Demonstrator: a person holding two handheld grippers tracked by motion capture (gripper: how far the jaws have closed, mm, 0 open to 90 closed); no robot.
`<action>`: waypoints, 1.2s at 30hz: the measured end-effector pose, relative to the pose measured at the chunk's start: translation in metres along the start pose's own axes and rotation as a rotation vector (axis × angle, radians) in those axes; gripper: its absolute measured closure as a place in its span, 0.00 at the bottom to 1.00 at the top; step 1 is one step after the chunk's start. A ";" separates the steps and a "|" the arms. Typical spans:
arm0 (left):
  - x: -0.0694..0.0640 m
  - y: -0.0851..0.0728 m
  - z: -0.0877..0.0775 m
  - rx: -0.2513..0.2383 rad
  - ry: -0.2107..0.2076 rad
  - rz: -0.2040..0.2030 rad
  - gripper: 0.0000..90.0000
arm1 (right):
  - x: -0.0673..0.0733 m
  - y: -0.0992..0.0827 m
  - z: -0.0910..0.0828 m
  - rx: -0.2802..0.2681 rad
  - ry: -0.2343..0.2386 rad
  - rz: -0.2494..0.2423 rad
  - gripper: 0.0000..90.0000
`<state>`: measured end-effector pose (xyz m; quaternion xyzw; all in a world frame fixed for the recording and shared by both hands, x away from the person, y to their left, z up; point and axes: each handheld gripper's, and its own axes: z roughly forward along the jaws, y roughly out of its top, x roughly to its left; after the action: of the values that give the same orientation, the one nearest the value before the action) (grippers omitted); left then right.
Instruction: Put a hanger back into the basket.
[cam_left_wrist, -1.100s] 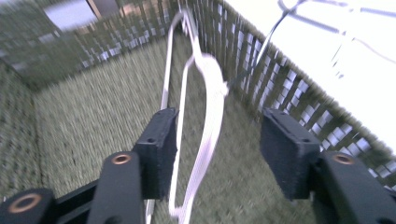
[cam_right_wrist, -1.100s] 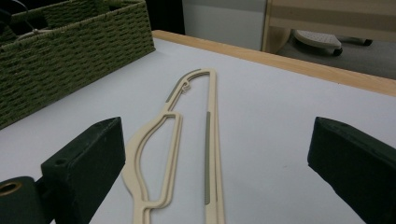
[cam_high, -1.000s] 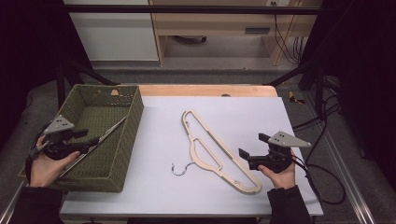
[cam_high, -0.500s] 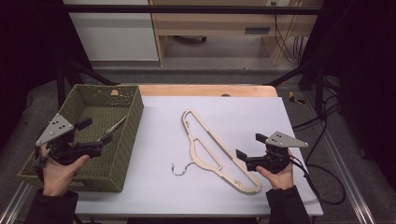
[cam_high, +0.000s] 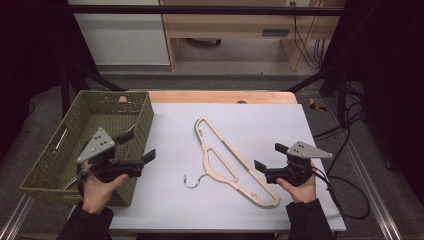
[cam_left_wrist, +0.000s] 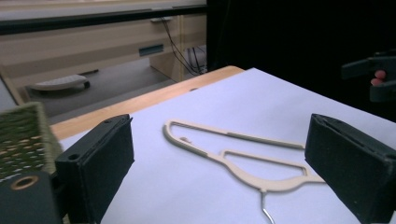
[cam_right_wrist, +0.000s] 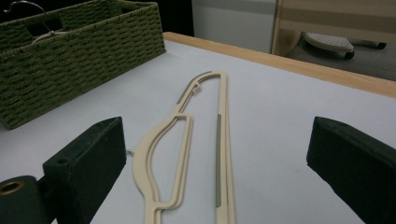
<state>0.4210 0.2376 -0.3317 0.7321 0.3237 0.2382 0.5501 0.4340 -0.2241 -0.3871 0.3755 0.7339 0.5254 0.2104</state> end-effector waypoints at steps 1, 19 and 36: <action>-0.003 -0.002 0.005 0.006 -0.006 0.001 0.09 | 0.000 0.000 0.000 0.004 0.003 0.001 0.07; -0.038 -0.026 0.080 0.151 -0.112 0.027 0.10 | -0.001 -0.003 -0.005 -0.001 -0.003 -0.001 0.06; -0.054 -0.060 0.126 0.294 -0.136 0.055 0.16 | 0.000 -0.006 -0.001 0.004 0.007 -0.008 0.06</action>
<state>0.4606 0.1271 -0.4241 0.8278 0.2968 0.1529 0.4508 0.4309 -0.2257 -0.3921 0.3711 0.7373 0.5242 0.2094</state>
